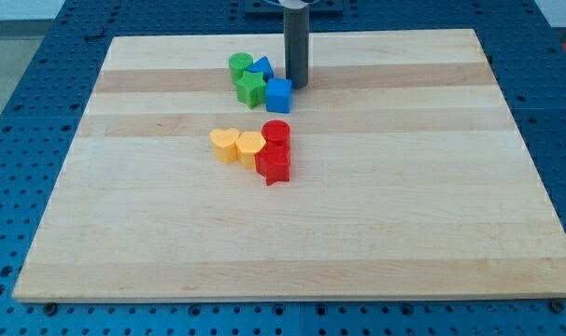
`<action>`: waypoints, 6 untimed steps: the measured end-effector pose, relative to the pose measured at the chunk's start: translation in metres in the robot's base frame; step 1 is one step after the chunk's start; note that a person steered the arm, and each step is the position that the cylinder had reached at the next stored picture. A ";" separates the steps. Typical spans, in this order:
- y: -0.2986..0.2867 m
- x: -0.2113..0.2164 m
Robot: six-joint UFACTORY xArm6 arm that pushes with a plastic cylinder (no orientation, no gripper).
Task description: Push the green circle down a bit
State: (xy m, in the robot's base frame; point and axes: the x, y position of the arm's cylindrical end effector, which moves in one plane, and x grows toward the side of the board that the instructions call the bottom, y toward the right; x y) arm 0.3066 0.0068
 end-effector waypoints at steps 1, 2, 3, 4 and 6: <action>0.010 -0.015; 0.005 -0.038; -0.017 -0.047; -0.044 -0.051; -0.085 -0.053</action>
